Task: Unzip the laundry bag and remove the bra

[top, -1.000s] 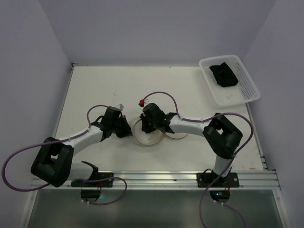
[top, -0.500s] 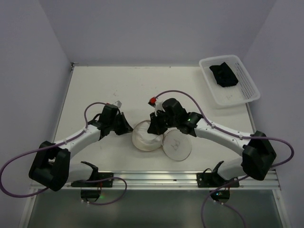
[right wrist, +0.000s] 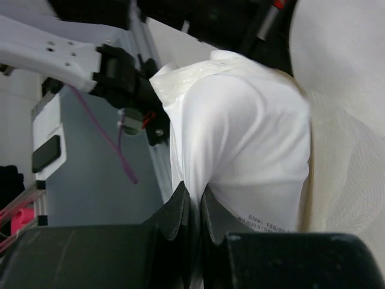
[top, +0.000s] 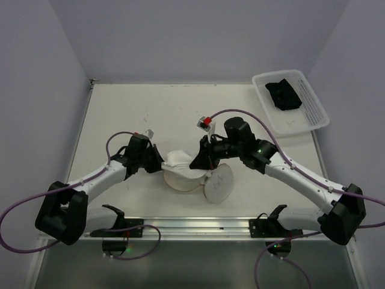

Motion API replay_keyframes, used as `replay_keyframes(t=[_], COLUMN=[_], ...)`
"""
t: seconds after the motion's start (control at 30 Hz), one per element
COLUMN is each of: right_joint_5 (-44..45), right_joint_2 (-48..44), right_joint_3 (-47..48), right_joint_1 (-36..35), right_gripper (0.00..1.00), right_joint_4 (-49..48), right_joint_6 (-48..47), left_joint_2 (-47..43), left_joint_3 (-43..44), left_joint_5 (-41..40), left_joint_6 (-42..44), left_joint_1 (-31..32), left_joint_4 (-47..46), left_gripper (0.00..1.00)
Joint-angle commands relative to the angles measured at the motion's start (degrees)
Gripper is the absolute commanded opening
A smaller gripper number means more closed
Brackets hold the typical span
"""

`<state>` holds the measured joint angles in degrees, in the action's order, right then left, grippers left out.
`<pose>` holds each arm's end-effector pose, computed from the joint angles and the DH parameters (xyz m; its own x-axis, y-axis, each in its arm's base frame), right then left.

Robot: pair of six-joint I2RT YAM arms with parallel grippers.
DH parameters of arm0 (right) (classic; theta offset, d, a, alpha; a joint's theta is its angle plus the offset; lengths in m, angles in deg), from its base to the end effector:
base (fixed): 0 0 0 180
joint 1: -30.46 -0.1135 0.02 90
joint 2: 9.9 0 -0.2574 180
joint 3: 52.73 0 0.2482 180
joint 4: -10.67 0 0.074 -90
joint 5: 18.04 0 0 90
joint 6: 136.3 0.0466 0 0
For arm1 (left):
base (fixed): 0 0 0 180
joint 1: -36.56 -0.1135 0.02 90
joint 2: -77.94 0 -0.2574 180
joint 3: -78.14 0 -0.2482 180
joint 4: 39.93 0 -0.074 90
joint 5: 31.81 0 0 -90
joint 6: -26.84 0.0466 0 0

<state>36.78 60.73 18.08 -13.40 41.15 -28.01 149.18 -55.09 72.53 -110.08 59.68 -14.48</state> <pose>0.1830 0.2131 0.3006 -0.6357 -0.2551 -0.7286 -0.7641 0.3420 0.5470 0.2160 -0.1048 0.1633 -0.8656 -0.3999 -0.3013 -0.1540 0.7853 -0.5997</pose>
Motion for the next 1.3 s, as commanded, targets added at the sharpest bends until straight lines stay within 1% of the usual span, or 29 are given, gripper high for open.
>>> replay_keyframes(t=[0.0, 0.13, 0.23, 0.3, 0.37, 0.4, 0.43, 0.47, 0.5, 0.53, 0.57, 0.6, 0.63, 0.67, 0.73, 0.77, 0.8, 0.83, 0.87, 0.93, 1.0, 1.03, 1.1, 1.13, 1.23, 1.27], right_joint_5=[-11.40, -12.46, -9.13, -5.53, 1.31, 4.30, 10.07, 12.91, 15.64, 18.36, 23.26, 25.84, 28.21, 31.89, 33.94, 36.99, 38.59, 39.91, 41.23, 44.22, 45.45, 46.16, 46.78, 46.26, 45.46, 44.85], right_joint_2=[-5.14, -7.25, -7.96, -8.31, -8.84, -9.02, -9.11, -9.28, -9.37, -9.37, -9.11, -8.76, -8.32, -7.36, -6.13, -5.25, -3.59, -2.53, -1.30, 2.38, 4.94, 7.74, 11.00, 14.24, 19.26, 22.76], right_joint_3=[6.20, 8.91, 12.07, 13.75, 16.39, 17.27, 19.01, 19.90, 20.87, 22.27, 22.98, 23.60, 24.39, 24.48, 24.31, 24.31, 24.22, 24.31, 24.48, 25.27, 26.58, 27.29, 30.26, 30.98, 33.09, 33.62], right_joint_1=[0.17, 2.19, 2.64, 3.33, 5.78, 7.02, 8.25, 11.57, 13.60, 15.45, 19.64, 21.86, 25.97, 28.28, 32.85, 36.87, 38.83, 42.33, 43.58, 49.10, 51.84, 53.86, 55.54, 56.85, 58.35, 58.62], right_gripper=[0.00, 0.00, 0.00, 0.00, 0.00, 0.00, 0.00, 0.00, 0.00, 0.00, 0.00, 0.00, 0.00, 0.00, 0.00, 0.00, 0.00, 0.00, 0.00, 0.00, 0.00, 0.00, 0.00, 0.00, 0.00, 0.00], right_joint_4=[-3.91, -10.41, -12.18, -10.88, -8.42, -4.66, -2.54, -0.60, 3.25, 4.85, 6.17, 8.62, 9.52, 10.22, 11.02, 11.19, 11.19, 11.19, 11.19, 10.85, 9.62, 9.44, 9.44, 9.44, 8.65, 8.65], right_joint_6=[2.36, 8.33, 10.98, 11.51, 11.42, 10.64, 10.20, 9.93, 9.15, 8.79, 8.44, 7.83, 7.73, 7.99, 8.96, 9.48, 10.10, 10.37, 10.72, 11.60, 12.21, 12.21, 12.21, 12.21, 12.04, 12.21], left_joint_2=[0.56, 0.39, -0.92, -1.54, -2.33, -2.51, -2.95, -3.21, -3.48, -3.83, -4.00, -4.18, -4.53, -4.71, -5.06, -5.24, -5.76, -6.03, -6.29, -7.08, -7.87, -8.13, -8.40, -8.49, -8.58, -8.58], left_joint_3=[-0.70, -1.83, -3.76, -4.65, -5.44, -5.61, -5.70, -5.97, -5.97, -6.05, -6.23, -6.41, -6.58, -6.76, -7.20, -7.29, -7.63, -7.81, -7.90, -8.08, -8.17, -8.25, -8.34, -8.25, -7.99, -7.99], left_joint_5=[-1.43, -1.78, -2.04, -1.87, -1.61, -1.60, -1.60, -1.60, -1.52, -1.52, -1.43, -1.43, -1.43, -1.43, -1.34, -1.25, -1.17, -1.08, -0.99, -1.25, -1.25, -1.34, -1.34, -1.52, -2.04, -2.13], left_joint_6=[0.07, -0.28, -0.98, -1.86, -2.39, -2.39, -2.39, -2.39, -2.39, -2.39, -2.39, -2.39, -2.39, -2.48, -2.48, -2.57, -2.65, -2.92, -2.92, -3.01, -3.09, -3.18, -3.27, -3.18, -2.92, -2.92], left_joint_1=[-0.70, -0.61, -0.61, -0.70, -0.61, -0.61, -0.61, -0.61, -0.61, -0.61, -0.61, -0.61, -0.61, -0.61, -0.61, -0.61, -0.61, -0.61, -0.61, -0.61, -0.61, -0.61, -0.61, -0.61, -0.61, -0.61], left_joint_4=[-1.53, -1.71, -2.23, -2.85, -3.03, -3.11, -3.11, -3.03, -2.94, -2.85, -2.68, -2.76, -2.76, -2.76, -2.76, -2.76, -2.68, -2.59, -2.59, -1.89, -1.53, -1.27, -1.09, -0.83, -0.30, -0.30], left_gripper=[0.00, 0.00, 0.00, 0.00, 0.00, 0.00, 0.00, 0.00, 0.00, 0.00, 0.00, 0.00, 0.00, 0.00, 0.00, 0.00, 0.00, 0.00, 0.00, 0.00, 0.00, 0.00, 0.00, 0.00, 0.00, 0.00])
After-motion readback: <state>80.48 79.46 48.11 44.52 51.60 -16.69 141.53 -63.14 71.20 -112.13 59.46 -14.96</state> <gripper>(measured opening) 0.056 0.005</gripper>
